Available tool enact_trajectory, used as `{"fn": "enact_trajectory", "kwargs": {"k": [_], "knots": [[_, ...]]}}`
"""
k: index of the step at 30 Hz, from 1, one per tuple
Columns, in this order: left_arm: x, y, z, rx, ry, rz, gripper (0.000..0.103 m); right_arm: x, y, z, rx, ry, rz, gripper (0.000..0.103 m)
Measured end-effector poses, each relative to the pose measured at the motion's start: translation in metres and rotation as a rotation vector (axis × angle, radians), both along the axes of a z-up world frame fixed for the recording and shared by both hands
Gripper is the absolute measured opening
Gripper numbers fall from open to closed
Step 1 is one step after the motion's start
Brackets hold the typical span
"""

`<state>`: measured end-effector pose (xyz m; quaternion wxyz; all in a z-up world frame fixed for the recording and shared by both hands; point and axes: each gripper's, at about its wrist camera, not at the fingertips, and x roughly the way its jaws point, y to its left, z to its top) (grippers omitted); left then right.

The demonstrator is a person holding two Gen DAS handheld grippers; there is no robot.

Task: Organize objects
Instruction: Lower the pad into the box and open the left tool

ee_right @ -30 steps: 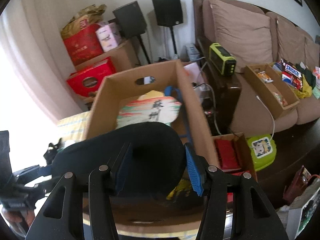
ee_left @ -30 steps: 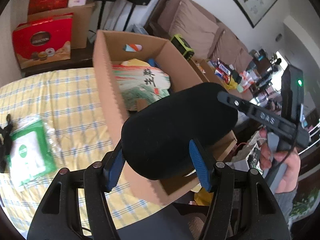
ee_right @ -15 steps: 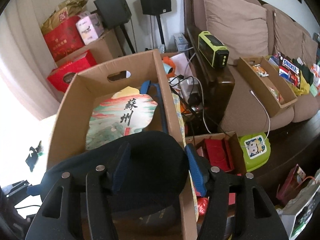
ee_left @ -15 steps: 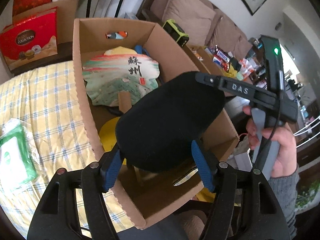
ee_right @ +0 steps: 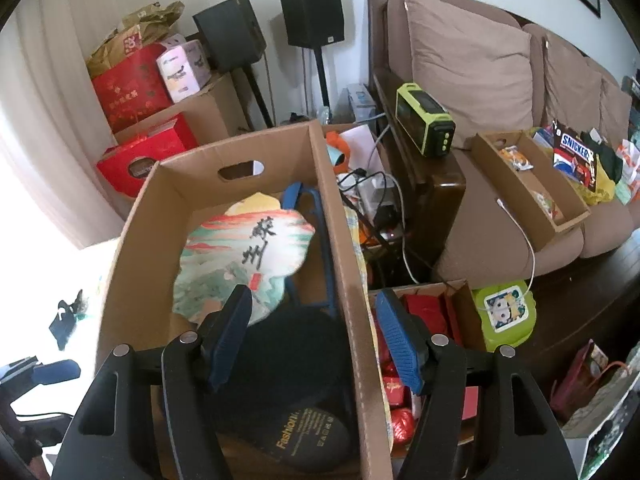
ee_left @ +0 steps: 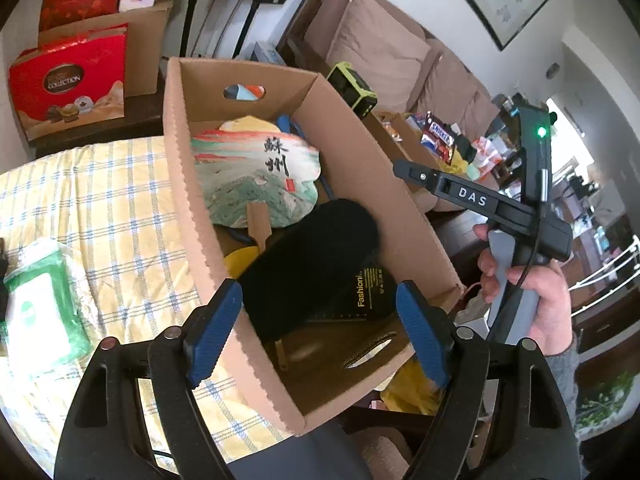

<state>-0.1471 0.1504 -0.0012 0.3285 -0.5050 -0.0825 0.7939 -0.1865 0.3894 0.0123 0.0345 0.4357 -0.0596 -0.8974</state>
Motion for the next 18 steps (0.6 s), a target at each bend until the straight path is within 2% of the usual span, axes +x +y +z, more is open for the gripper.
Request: {"fn": "enact_trajectory", "kwargs": {"k": [4, 10, 13, 15, 18], "knots": [[0.002, -0.012, 0.008, -0.002, 0.023, 0.021, 0.084, 0.005, -0.010, 0.009, 0.000, 0.012, 0.021, 0.067], [0.004, -0.034, 0.014, -0.036, 0.060, 0.068, 0.088, 0.017, -0.038, 0.021, 0.007, 0.034, 0.083, 0.071], [0.005, -0.049, 0.016, -0.051, 0.081, 0.106, 0.099, 0.025, -0.059, 0.025, 0.027, 0.043, 0.120, 0.075], [0.006, -0.058, 0.018, -0.078, 0.108, 0.130, 0.101, 0.029, -0.070, 0.026, 0.041, 0.043, 0.141, 0.083], [0.006, -0.072, 0.019, -0.112, 0.137, 0.164, 0.102, 0.036, -0.089, 0.027, 0.060, 0.046, 0.170, 0.090]]}}
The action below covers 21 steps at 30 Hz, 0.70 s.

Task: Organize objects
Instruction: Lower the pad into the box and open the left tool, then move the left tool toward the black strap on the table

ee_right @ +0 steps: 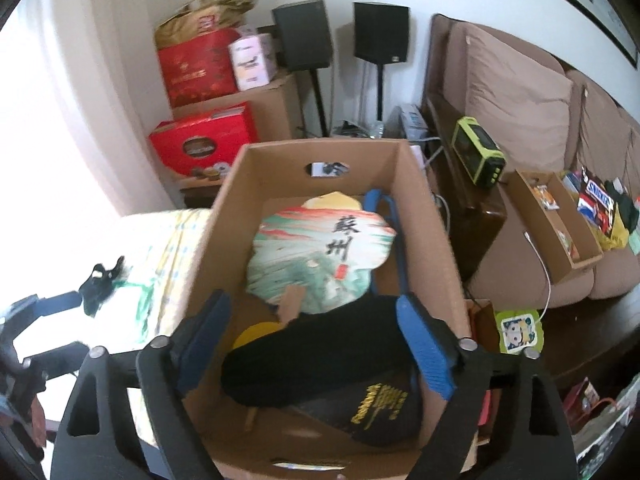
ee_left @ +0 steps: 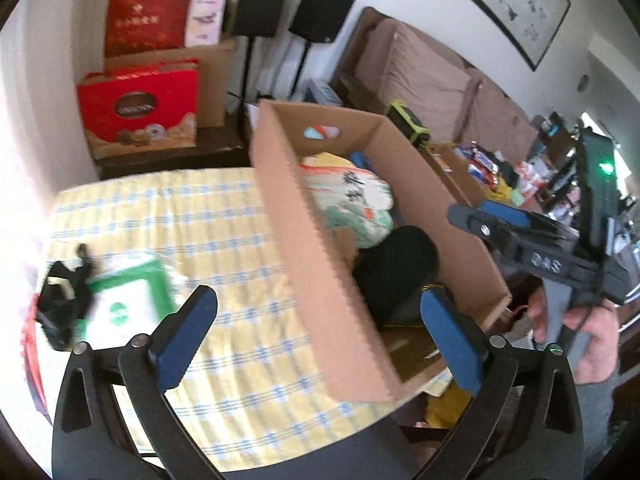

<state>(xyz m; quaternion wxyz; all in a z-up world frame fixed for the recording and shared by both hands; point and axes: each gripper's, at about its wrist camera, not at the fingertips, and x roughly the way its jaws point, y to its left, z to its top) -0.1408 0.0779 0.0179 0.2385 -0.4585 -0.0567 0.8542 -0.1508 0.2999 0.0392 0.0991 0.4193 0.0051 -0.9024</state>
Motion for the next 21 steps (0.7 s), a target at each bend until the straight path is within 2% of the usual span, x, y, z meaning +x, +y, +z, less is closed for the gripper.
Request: {"fn": "enact_trajectory", "kwargs": {"k": [3, 7, 17, 21], "knots": [[-0.001, -0.014, 0.001, 0.004, 0.001, 0.028, 0.103, 0.007, -0.017, 0.001, 0.020, 0.003, 0.019, 0.098], [-0.001, -0.030, 0.004, -0.013, 0.016, 0.065, 0.103, 0.018, -0.037, 0.005, 0.055, 0.034, 0.033, 0.102], [0.003, -0.070, 0.004, -0.057, 0.035, 0.139, 0.103, 0.032, -0.079, 0.008, 0.087, 0.065, 0.080, 0.103], [0.004, -0.088, 0.000, -0.048, 0.024, 0.167, 0.103, 0.032, -0.093, 0.006, 0.104, 0.057, 0.089, 0.103]]}}
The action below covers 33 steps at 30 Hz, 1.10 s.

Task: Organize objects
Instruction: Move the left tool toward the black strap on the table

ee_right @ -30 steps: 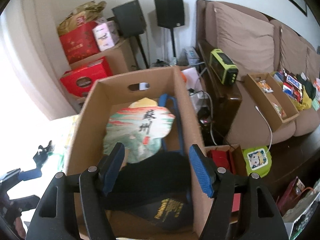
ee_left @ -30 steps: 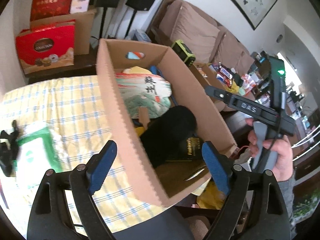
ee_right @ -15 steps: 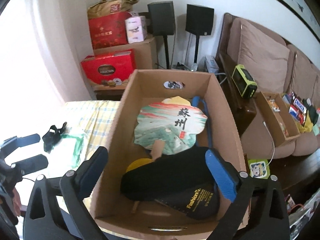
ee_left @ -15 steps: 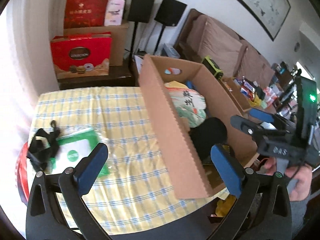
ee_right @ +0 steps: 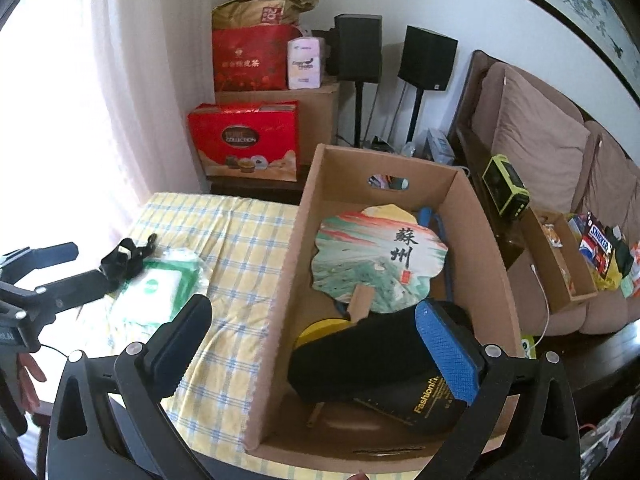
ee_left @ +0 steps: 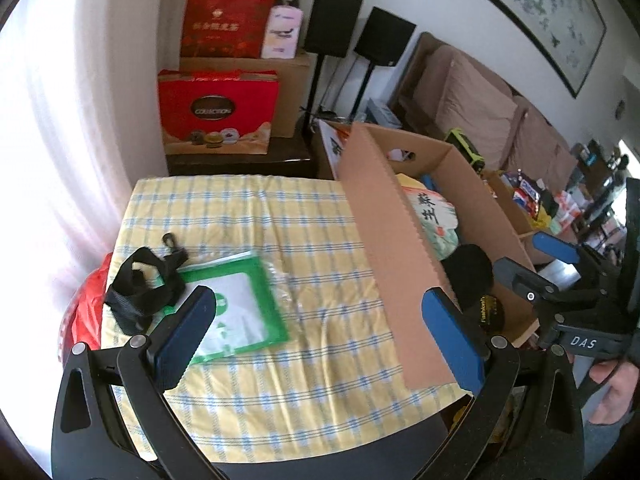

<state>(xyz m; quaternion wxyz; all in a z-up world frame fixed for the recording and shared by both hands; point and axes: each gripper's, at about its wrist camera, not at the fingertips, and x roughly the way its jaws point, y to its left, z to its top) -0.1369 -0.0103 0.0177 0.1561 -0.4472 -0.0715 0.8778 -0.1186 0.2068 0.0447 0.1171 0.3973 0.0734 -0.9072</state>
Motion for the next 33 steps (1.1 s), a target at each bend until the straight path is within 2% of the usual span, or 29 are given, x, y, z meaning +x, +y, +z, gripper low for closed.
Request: {"fn": "enact_trajectory", "kwargs": {"k": [9, 14, 27, 33], "knots": [[-0.002, -0.044, -0.013, -0.043, -0.012, 0.066, 0.103, 0.001, -0.035, -0.006, -0.024, -0.007, 0.059, 0.103], [-0.005, -0.079, -0.030, -0.072, -0.032, 0.116, 0.103, -0.001, -0.057, -0.012, -0.054, -0.017, 0.106, 0.103], [-0.019, -0.160, -0.087, -0.014, -0.131, 0.257, 0.103, -0.008, -0.121, -0.041, -0.091, -0.071, 0.195, 0.102], [-0.033, -0.175, -0.120, 0.016, -0.186, 0.284, 0.103, -0.017, -0.144, -0.072, -0.055, -0.125, 0.201, 0.093]]}}
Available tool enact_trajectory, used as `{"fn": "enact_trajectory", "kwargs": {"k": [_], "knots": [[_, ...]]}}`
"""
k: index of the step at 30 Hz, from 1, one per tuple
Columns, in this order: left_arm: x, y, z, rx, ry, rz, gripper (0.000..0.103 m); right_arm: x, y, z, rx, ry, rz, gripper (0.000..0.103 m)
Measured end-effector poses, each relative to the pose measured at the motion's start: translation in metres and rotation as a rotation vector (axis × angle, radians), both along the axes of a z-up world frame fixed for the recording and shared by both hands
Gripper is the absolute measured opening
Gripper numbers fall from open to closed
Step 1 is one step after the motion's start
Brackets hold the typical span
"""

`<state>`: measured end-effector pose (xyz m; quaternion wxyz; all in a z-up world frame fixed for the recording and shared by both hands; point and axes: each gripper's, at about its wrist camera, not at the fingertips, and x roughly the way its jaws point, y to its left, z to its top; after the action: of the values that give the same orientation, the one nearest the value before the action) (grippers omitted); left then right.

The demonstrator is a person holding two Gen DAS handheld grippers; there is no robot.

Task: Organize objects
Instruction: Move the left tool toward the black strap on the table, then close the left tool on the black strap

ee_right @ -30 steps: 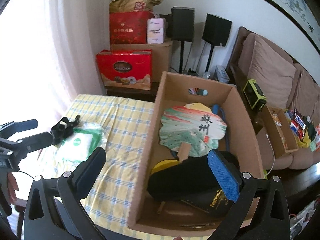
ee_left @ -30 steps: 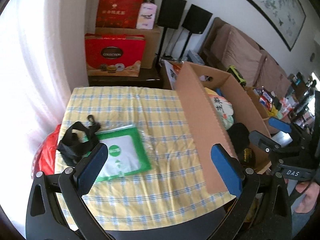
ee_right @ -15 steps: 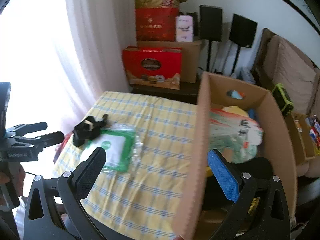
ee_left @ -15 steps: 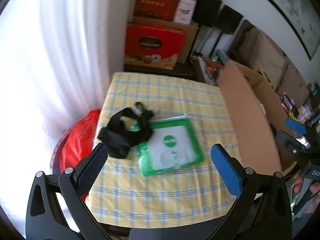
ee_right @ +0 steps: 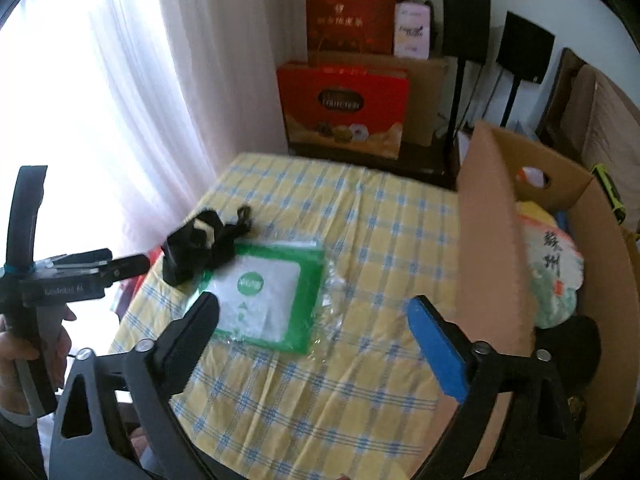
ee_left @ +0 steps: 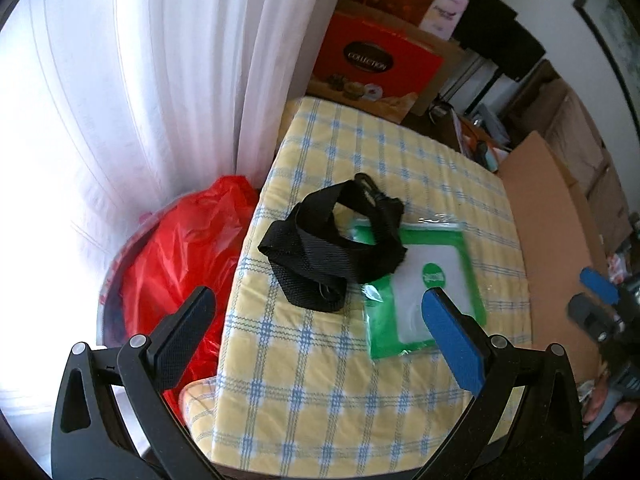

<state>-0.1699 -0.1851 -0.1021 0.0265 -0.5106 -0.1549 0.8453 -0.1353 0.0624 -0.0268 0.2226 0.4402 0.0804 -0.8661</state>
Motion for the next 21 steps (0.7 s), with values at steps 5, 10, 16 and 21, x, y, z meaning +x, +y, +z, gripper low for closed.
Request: {"fn": "enact_trajectory", "kwargs": {"k": [5, 10, 16, 21], "knots": [[-0.017, 0.000, -0.020, 0.049, -0.023, 0.005, 0.103, -0.003, -0.011, -0.028, 0.011, -0.024, 0.013, 0.093], [-0.032, 0.004, -0.032, 0.079, -0.038, 0.007, 0.102, -0.007, -0.016, -0.046, -0.003, -0.041, 0.014, 0.092], [-0.046, 0.015, -0.041, 0.057, -0.045, -0.017, 0.078, -0.011, -0.017, -0.061, -0.017, -0.057, 0.011, 0.090], [-0.048, 0.020, -0.044, -0.004, -0.033, -0.030, 0.040, -0.011, -0.015, -0.071, -0.024, -0.082, 0.008, 0.090]]}}
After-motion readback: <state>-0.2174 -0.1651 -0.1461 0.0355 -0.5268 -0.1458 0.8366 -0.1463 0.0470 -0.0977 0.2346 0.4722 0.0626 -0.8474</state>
